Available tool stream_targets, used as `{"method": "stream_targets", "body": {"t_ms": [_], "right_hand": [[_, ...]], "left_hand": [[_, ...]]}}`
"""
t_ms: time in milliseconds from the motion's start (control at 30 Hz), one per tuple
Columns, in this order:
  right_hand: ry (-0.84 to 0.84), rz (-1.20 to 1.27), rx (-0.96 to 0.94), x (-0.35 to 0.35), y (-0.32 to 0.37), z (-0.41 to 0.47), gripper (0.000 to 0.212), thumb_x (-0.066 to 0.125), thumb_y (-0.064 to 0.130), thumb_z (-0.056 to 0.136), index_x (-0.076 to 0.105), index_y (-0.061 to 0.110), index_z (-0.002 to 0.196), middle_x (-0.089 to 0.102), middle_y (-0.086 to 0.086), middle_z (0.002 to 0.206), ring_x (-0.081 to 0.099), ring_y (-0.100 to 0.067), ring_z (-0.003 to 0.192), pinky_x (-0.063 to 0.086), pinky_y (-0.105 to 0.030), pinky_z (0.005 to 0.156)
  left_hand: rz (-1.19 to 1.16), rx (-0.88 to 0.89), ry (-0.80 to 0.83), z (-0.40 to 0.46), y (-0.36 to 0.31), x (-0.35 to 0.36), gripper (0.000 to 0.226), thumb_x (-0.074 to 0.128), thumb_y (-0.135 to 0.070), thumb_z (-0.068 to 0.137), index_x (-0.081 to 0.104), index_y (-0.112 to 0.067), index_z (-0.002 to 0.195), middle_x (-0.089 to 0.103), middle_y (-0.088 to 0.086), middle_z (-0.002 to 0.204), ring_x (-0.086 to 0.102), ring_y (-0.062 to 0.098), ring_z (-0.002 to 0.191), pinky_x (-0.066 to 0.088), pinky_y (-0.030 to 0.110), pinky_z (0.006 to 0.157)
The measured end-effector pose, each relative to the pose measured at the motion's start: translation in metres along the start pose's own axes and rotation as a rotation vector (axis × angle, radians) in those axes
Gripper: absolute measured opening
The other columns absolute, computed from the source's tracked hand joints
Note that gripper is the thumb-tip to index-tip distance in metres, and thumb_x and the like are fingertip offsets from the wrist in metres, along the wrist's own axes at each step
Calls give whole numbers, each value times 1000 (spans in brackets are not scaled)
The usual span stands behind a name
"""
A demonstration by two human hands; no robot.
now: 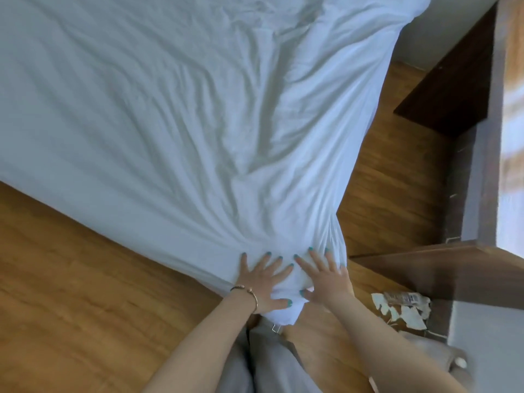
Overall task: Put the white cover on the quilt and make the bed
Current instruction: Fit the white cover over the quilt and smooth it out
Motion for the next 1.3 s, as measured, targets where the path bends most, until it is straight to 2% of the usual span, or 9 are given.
{"method": "stream_targets", "body": {"t_ms": [133,200,300,367,500,667,767,1067,1300], "right_hand": [[26,13,48,-23,31,-1,69,36,59,89,11,45,152,-7,12,163,-14,-25,149,-7,-65,112],[214,-25,94,-33,38,2,68,32,55,89,9,46,152,-7,13,163,-12,-27,149,-1,-72,106],[297,-27,137,-90,62,15,60,31,37,82,44,26,140,44,-3,146,41,-33,131,30,-55,106],[183,-37,38,-124,91,25,45,33,28,87,53,18,126,57,-6,128,54,-29,109,39,-37,92],[-11,50,-222,-133,182,48,44,41,25,97,39,21,141,46,-4,142,48,-24,126,42,-36,97],[-245,136,-486,-123,335,86,72,47,27,99,4,32,156,-3,8,164,4,-17,151,21,-39,120],[-372,282,-422,-134,425,108,63,43,32,100,14,31,155,10,8,163,18,-17,149,23,-37,120],[-139,423,-276,-217,627,195,55,44,30,100,27,30,152,17,5,162,14,-19,148,25,-41,118],[-72,409,-283,-273,737,267,54,51,30,95,37,29,147,37,7,151,28,-17,140,38,-34,105]], "left_hand": [[-206,-357,-228,-16,47,-12,60,11,-58,95,6,-41,152,-5,-4,163,-11,18,149,-3,51,116],[-230,-503,-45,-38,80,-3,62,16,-63,95,-2,-44,151,-17,-3,161,-17,23,148,-6,50,116],[-221,-284,72,-71,114,-9,56,30,-50,99,13,-39,152,6,-3,162,6,19,149,16,42,118],[-186,-215,45,-90,138,-15,48,32,-40,100,28,-32,147,26,-2,154,23,18,144,30,41,110],[-62,-314,-11,-120,211,-17,62,36,-49,98,12,-34,154,-3,-3,163,-2,19,149,8,41,120],[-213,-510,-181,-150,355,-37,69,33,-59,95,0,-41,152,-20,-4,160,-21,19,147,-5,45,118],[-366,-639,-324,-172,456,-57,64,31,-54,97,0,-42,152,-21,-4,160,-21,21,147,-1,45,119],[-53,-351,-72,-191,645,-102,59,34,-28,103,5,-36,154,-4,-7,163,-5,20,149,-1,42,121],[23,-435,-81,-206,768,-122,77,47,-22,98,-5,-38,152,-12,-8,162,-11,18,149,-1,43,120]]}}
Point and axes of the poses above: each hand's wrist, its own z-axis towards the middle knuckle, its own x-axis out of the palm, y = z × x, the point moved 1 cm from there along z, towards the middle knuckle
